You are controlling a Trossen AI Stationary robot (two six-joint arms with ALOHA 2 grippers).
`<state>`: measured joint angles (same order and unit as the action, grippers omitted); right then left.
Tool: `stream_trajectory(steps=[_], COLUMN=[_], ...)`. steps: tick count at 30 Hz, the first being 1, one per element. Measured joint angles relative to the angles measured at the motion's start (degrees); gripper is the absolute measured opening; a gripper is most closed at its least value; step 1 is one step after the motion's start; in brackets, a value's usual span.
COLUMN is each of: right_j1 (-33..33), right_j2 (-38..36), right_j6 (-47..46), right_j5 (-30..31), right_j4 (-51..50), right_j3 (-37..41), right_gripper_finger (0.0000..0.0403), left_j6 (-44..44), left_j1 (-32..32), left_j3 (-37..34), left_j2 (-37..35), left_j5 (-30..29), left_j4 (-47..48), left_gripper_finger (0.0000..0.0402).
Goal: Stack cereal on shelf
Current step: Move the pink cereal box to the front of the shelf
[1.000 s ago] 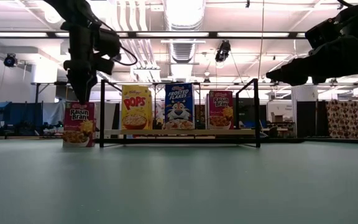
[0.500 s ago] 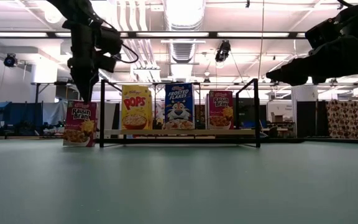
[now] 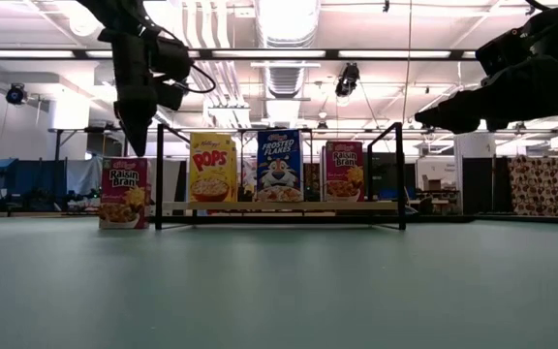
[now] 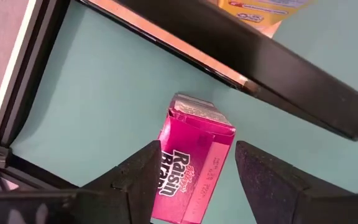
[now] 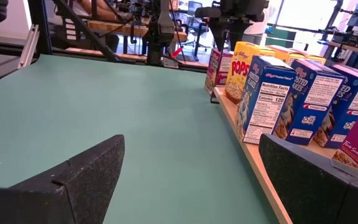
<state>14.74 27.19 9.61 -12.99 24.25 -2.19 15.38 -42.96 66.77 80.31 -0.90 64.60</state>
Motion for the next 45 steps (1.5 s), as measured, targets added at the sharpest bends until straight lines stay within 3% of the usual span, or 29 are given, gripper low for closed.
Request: stream_trajectory(steps=[8,21,39,45], right_j1=[0.0,0.0,0.0,0.0], right_j2=[0.0,0.0,0.0,0.0], right_j6=[0.0,0.0,0.0,0.0], right_j5=[0.0,0.0,0.0,0.0], right_j4=[0.0,0.0,0.0,0.0], right_j3=[0.0,0.0,0.0,0.0], right_gripper_finger=[0.0361,0.0361,0.0361,0.0361], left_j6=[-0.3,6.1,13.0,16.7], left_j1=[0.0,0.0,-0.2,-0.4], left_j3=[-0.1,-0.2,-6.2,-6.6], left_j2=[-0.1,-0.1,0.0,0.0], left_j5=[-2.1,-1.4,-1.6,-1.2], left_j4=[-0.1,4.3,-2.1,-3.4], left_gripper_finger=[0.0214,0.0393,0.0371,0.0325])
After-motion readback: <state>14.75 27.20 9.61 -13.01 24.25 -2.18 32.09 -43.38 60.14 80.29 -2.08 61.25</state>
